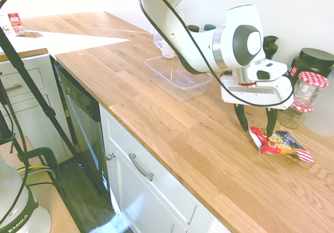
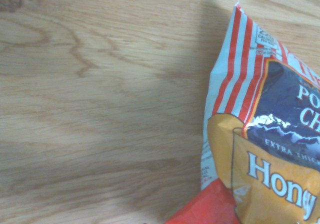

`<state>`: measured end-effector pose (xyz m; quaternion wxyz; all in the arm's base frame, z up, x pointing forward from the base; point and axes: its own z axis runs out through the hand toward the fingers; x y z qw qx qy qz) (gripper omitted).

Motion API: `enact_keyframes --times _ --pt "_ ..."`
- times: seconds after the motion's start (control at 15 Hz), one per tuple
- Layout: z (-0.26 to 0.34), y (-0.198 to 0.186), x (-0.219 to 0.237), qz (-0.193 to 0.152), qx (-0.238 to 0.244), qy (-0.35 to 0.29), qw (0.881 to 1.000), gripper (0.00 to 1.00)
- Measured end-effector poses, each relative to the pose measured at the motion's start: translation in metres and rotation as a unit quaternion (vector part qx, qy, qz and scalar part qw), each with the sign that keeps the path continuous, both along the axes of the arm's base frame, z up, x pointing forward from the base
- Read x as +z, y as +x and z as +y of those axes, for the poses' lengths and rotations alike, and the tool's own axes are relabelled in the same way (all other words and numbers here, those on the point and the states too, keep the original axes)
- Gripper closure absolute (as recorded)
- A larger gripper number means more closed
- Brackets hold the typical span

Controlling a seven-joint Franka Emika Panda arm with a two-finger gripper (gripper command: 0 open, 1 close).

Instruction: Put the chip bag into the container

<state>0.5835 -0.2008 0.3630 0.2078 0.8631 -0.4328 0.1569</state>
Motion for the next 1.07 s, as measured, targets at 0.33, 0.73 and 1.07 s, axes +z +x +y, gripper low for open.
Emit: enact_keyframes --times 0.33,0.73,1.07 --pt "0.002 0.0 -0.012 0.0 0.0 -0.008 1.0 1.0" --pt "-0.006 -0.004 -0.026 0.0 -0.003 -0.009 1.0 1.0" --pt "0.001 -0.003 -0.015 -0.011 0.0 -0.008 1.0 1.0"
